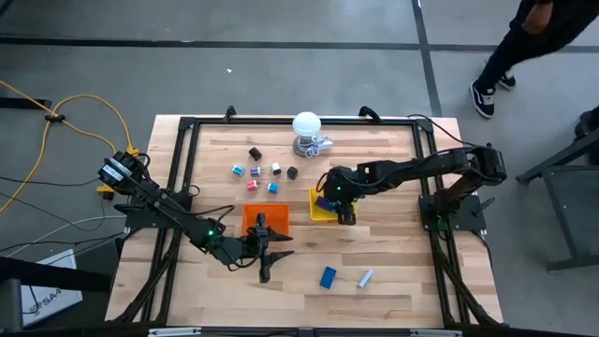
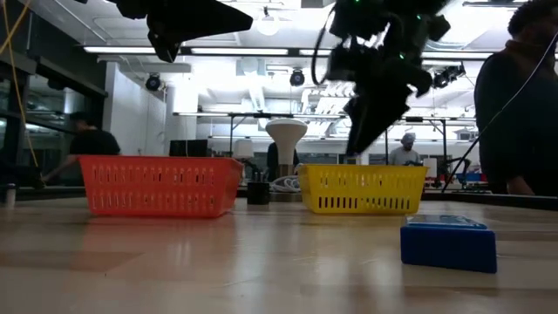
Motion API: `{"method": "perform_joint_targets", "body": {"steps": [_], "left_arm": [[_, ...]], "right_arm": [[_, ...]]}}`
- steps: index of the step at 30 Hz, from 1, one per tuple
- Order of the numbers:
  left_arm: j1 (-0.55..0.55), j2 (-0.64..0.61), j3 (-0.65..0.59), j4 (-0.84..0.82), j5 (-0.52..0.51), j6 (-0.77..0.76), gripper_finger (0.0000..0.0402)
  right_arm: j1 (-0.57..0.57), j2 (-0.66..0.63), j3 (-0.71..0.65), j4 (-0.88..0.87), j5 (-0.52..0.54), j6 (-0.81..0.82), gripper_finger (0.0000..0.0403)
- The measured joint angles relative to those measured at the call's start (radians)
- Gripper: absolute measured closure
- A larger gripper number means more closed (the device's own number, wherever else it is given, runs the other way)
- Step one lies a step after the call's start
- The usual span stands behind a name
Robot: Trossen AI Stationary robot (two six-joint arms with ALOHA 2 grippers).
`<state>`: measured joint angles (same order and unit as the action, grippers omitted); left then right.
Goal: Pick & Place Office items
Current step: Put the white digital clock into the yellow bin
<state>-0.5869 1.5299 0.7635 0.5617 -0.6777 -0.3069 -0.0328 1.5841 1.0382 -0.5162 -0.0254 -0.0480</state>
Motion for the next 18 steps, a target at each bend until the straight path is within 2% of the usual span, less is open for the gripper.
{"method": "perform_joint_targets", "body": {"steps": [8,18], "left_arm": [[0.000,0.000,0.000,0.000,0.000,0.002,0.0236],[0.000,0.000,0.000,0.000,0.000,0.001,0.0236]], "right_arm": [[0.047,0.000,0.144,-0.074,0.000,-0.022,0.0217],[0.235,0.000,0.149,-0.210,0.000,-0.024,0.0217]]}}
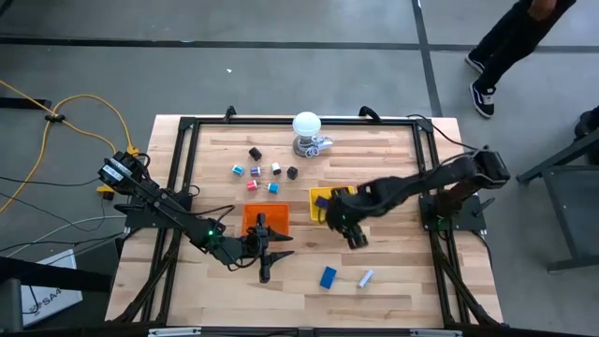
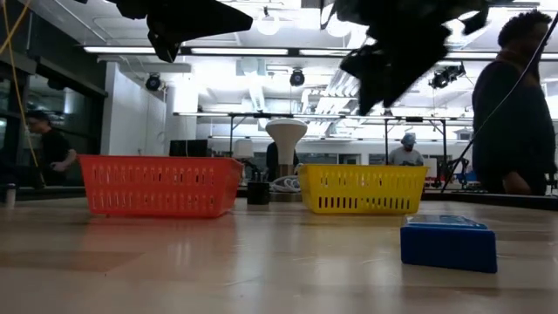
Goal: Pick & Place Office items
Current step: Put the white digital clock into the yellow bin
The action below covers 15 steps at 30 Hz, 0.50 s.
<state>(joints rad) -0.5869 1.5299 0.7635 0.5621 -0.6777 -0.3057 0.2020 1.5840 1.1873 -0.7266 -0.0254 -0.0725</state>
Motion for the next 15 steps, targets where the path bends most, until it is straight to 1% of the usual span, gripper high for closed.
{"method": "perform_joint_targets", "body": {"steps": [8,12,15], "left_arm": [[0.000,0.000,0.000,0.000,0.000,-0.002,0.0236],[0.005,0.000,0.000,0.000,0.000,-0.002,0.0236],[0.010,0.000,0.000,0.000,0.000,-0.002,0.0236]], "right_arm": [[0.169,0.000,0.000,-0.059,0.029,0.098,0.0217],[0.231,0.000,0.000,-0.092,0.057,0.137,0.0217],[0.268,0.000,0.000,-0.106,0.057,0.193,0.0217]]}}
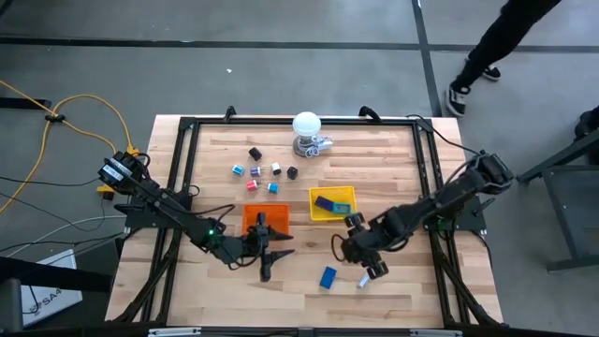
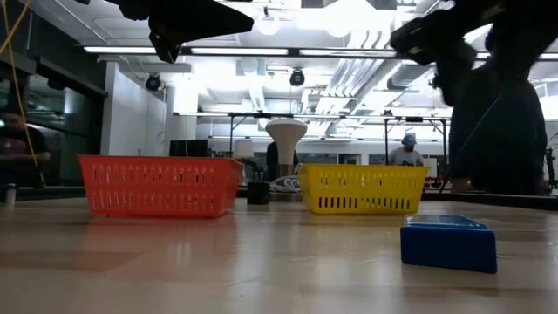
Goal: Pick & Place Office items
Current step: Put the white digital clock into the yellow bin
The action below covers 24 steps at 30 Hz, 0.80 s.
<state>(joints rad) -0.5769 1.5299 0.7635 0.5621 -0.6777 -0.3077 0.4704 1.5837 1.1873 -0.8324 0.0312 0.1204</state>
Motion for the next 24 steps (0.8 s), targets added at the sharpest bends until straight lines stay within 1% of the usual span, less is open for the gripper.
{"method": "perform_joint_targets", "body": {"steps": [4,14,18,22,24], "left_arm": [[0.008,0.000,0.000,0.000,-0.001,0.000,0.0236],[0.012,0.000,0.000,0.001,0.000,0.000,0.0236],[0.012,0.000,0.000,0.003,0.000,0.001,0.0236],[0.012,0.000,0.000,0.004,0.000,0.003,0.0236],[0.012,0.000,0.000,0.007,0.000,0.003,0.0236]], "right_arm": [[0.046,0.000,0.000,-0.001,-0.006,0.038,0.0217],[0.143,0.020,-0.002,0.027,0.003,0.043,0.0217],[0.162,0.035,-0.023,0.032,0.042,0.066,0.0217],[0.166,0.042,-0.072,0.061,0.035,0.075,0.0217],[0.165,0.042,-0.094,0.084,0.010,0.093,0.0217]]}}
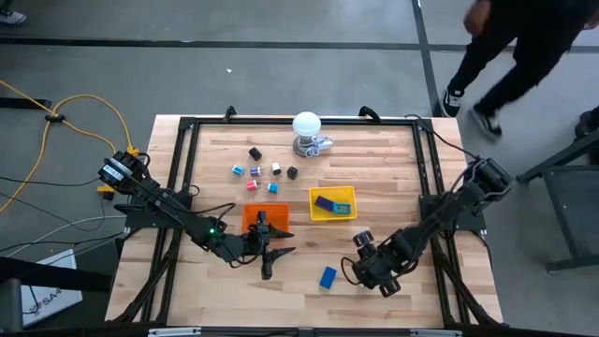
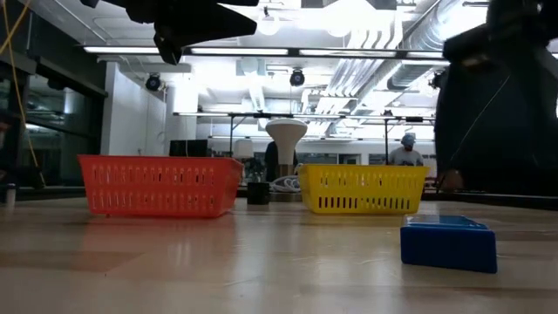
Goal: Pick & Place Office items
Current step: Put the white digital clock into the yellow bin
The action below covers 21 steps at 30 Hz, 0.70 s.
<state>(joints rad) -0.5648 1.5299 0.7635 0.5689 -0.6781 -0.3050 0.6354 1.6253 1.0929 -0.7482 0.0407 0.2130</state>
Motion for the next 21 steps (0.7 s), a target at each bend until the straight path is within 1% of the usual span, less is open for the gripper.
{"method": "perform_joint_targets", "body": {"steps": [3,13,21], "left_arm": [[0.000,0.000,0.000,0.000,0.000,0.000,0.0236],[0.000,0.000,0.000,0.000,0.000,0.000,0.0236],[0.000,0.000,0.000,0.000,0.000,-0.003,0.0236]], "right_arm": [[0.004,0.000,-0.032,0.023,-0.024,0.005,0.0217],[0.046,0.000,-0.090,0.119,-0.021,0.004,0.0217],[0.048,0.000,-0.137,0.180,-0.024,0.004,0.0217]]}}
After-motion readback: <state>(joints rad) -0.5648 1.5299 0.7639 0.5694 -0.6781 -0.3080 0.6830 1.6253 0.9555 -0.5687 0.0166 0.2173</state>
